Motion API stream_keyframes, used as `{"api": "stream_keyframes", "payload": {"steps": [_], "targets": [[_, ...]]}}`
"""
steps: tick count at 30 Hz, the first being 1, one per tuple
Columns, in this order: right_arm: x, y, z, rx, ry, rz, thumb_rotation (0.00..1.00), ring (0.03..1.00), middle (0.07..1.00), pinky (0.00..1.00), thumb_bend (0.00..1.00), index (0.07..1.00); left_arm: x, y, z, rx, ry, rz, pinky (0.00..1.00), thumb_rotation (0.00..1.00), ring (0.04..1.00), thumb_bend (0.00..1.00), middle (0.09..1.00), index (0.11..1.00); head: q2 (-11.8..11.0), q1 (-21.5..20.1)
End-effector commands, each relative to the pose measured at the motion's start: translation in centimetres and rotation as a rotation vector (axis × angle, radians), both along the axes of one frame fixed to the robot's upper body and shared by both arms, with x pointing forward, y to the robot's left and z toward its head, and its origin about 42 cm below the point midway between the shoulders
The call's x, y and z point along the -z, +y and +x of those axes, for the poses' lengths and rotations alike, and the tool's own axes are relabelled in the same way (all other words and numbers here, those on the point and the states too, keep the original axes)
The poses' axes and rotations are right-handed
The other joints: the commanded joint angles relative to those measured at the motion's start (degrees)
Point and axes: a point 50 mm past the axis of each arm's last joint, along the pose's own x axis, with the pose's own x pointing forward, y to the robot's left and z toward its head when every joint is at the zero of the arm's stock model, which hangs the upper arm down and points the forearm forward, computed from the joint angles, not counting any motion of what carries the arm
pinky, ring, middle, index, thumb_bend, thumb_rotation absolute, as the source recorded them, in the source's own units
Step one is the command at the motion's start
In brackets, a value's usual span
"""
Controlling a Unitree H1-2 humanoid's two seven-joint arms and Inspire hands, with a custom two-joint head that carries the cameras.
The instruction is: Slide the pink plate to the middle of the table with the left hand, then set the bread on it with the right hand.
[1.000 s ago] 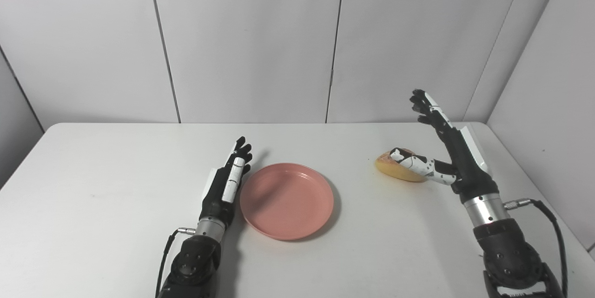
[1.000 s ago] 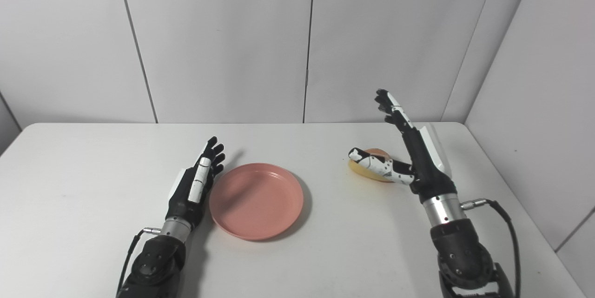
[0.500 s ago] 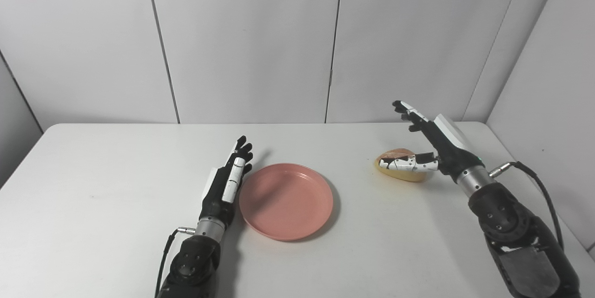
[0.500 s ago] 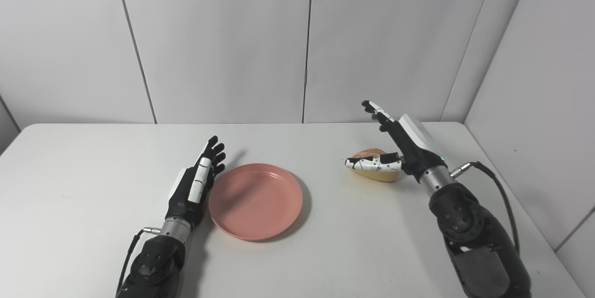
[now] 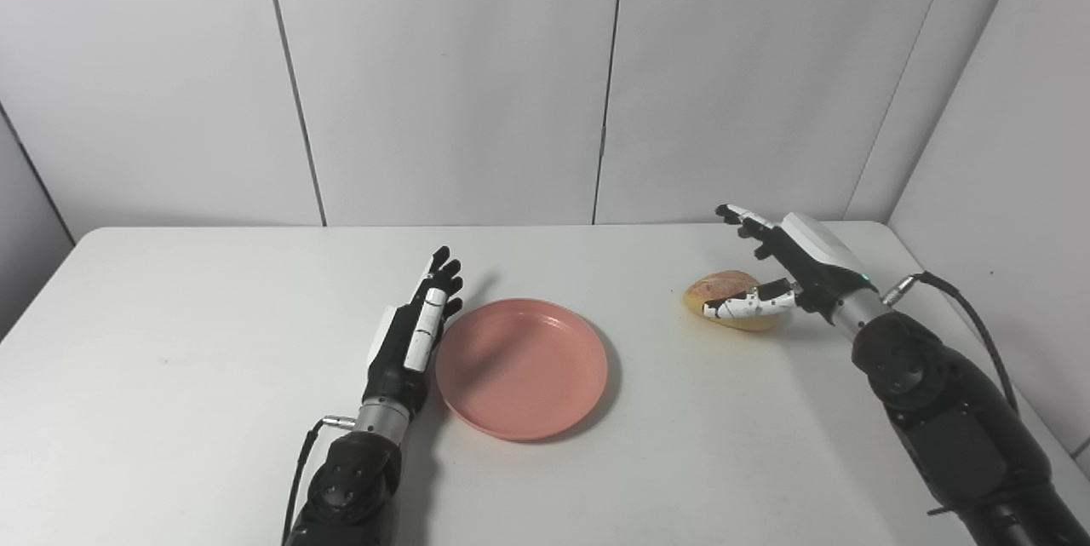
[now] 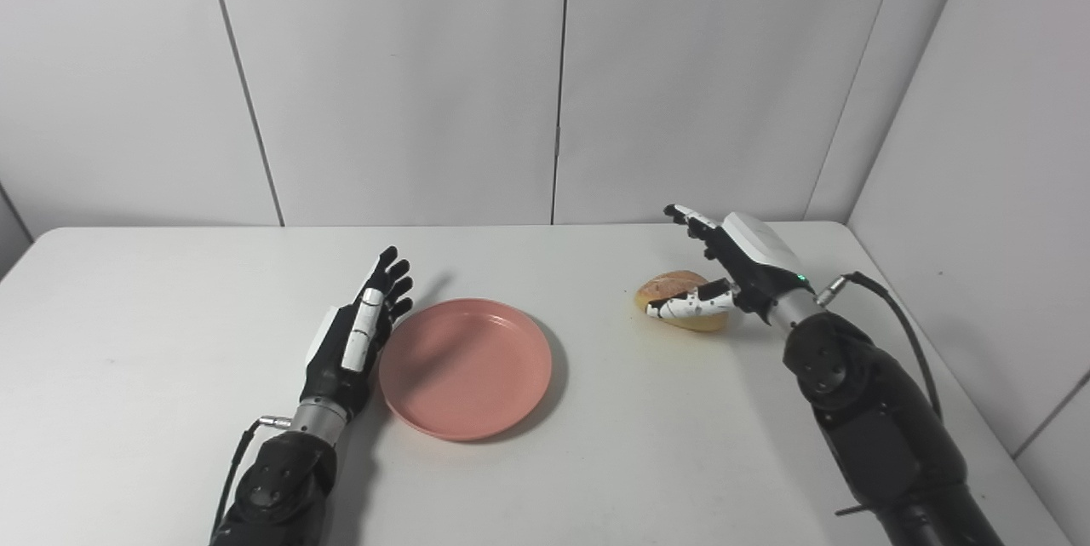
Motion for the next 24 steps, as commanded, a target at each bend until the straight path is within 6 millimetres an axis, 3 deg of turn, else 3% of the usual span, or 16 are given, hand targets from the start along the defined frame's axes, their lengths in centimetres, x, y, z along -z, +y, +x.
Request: {"api": "stream_keyframes", "payload": {"steps": [1,10,17,24], "targets": [[-3.2,-0.7,1.0,-0.009,-0.090,-0.030,0.32,0.859,0.900,0.74,0.88,0.909,2.1,1.1,-1.1,-0.019,0.042,-0.004,0.94,1.00,0.969,0.63,0.978,0.991,0.04,0.02],[-2.2,-1.2,2.1,0.013,-0.043,-0.083,0.29,0.850,0.907,0.73,0.89,0.912,2.1,1.1,-1.2,-0.018,0.043,-0.007,0.94,1.00,0.969,0.62,0.977,0.990,0.24,-0.10],[-1.2,-1.3,2.5,0.005,-0.004,-0.096,0.22,0.863,0.909,0.75,0.88,0.907,2.2,1.2,-1.3,-0.023,0.037,0.010,0.93,1.00,0.965,0.63,0.972,0.984,0.20,-0.01],[-0.6,-1.0,2.5,0.001,-0.005,-0.108,0.19,0.822,0.872,0.71,0.85,0.873,2.1,1.1,-1.3,-0.021,0.037,0.003,0.94,1.00,0.966,0.63,0.973,0.985,0.54,0.20]]}}
